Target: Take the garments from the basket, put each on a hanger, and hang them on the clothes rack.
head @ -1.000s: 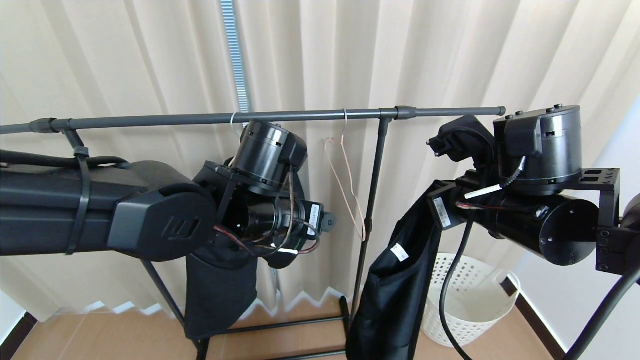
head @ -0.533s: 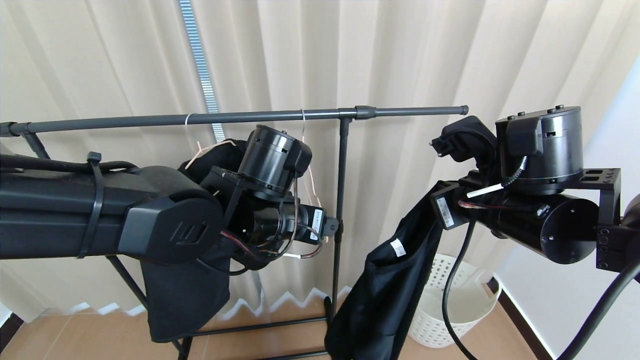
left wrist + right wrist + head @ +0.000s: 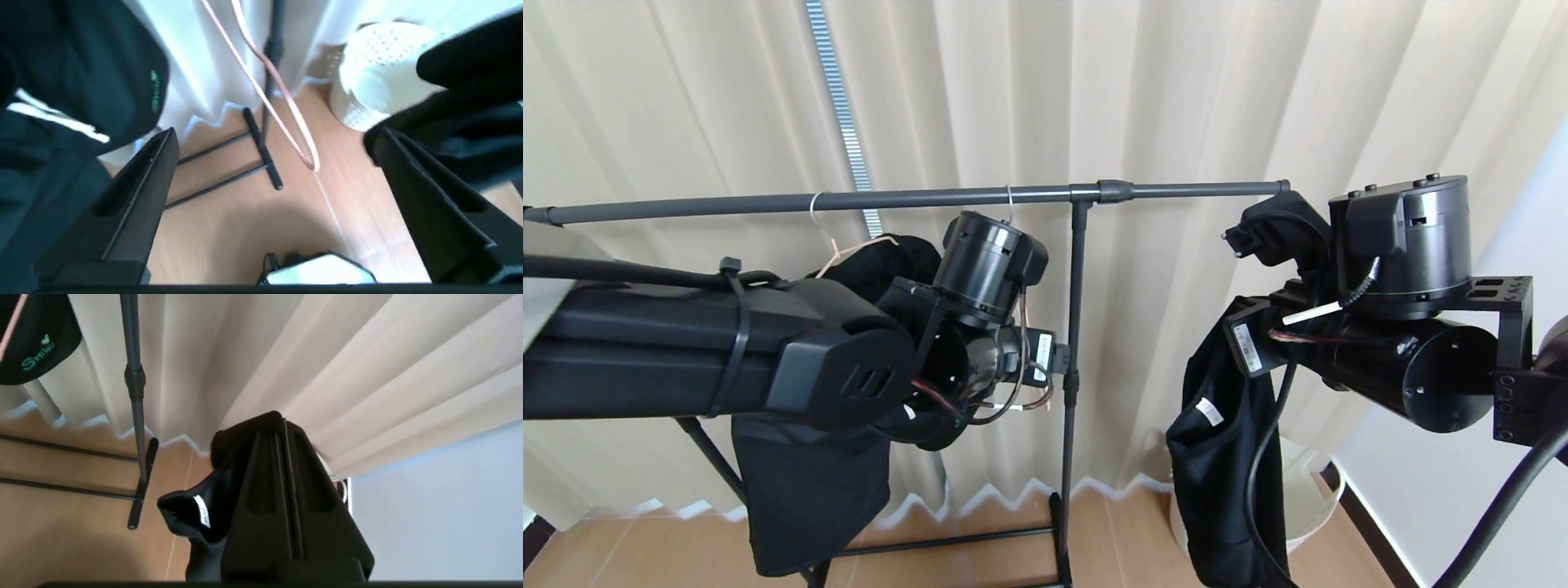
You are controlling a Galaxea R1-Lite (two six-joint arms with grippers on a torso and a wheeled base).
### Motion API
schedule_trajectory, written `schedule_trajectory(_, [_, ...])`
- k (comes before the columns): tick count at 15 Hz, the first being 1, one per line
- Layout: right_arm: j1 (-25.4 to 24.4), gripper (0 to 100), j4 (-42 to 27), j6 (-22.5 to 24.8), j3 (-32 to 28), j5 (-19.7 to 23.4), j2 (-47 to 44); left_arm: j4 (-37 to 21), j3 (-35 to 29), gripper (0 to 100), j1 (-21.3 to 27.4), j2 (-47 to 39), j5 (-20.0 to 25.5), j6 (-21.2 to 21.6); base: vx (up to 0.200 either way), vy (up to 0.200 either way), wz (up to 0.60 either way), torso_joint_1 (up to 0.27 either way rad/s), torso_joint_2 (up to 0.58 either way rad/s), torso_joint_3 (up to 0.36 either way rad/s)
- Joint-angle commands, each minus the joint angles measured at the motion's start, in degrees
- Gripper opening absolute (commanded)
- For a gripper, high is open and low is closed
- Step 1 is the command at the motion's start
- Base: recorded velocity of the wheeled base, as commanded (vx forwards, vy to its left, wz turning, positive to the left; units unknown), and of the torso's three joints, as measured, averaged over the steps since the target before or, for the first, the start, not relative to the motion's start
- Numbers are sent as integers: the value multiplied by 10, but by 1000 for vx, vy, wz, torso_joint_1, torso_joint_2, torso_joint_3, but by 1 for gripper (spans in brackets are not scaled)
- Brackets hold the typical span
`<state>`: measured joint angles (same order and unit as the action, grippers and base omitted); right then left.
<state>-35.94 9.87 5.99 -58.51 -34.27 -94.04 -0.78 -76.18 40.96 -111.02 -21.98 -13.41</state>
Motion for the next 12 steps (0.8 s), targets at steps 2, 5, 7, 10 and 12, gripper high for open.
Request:
schedule_trajectory(2, [0, 0, 1, 0, -1, 0, -1, -3, -67, 100, -3, -73, -28, -23, 0, 0, 0, 0, 0, 0])
schedule_trajectory(5, [0, 0, 1, 0, 0, 0, -1, -2, -118, 100, -20, -125, -42, -29, 0, 0, 0, 0, 0, 0])
schedule_trajectory(7, [0, 0, 1, 0, 0, 0, -1, -2, -156, 100, -40, -152, -56, -36, 0, 0, 0, 0, 0, 0])
schedule_trajectory(10, [0, 0, 1, 0, -1, 0, -3, -4, -193, 100, -52, -177, -60, -55, 0, 0, 0, 0, 0, 0])
schedule_trajectory(12, [0, 0, 2, -1, 0, 0, -10, -4, -207, 100, -53, -187, -60, -56, 0, 0, 0, 0, 0, 0])
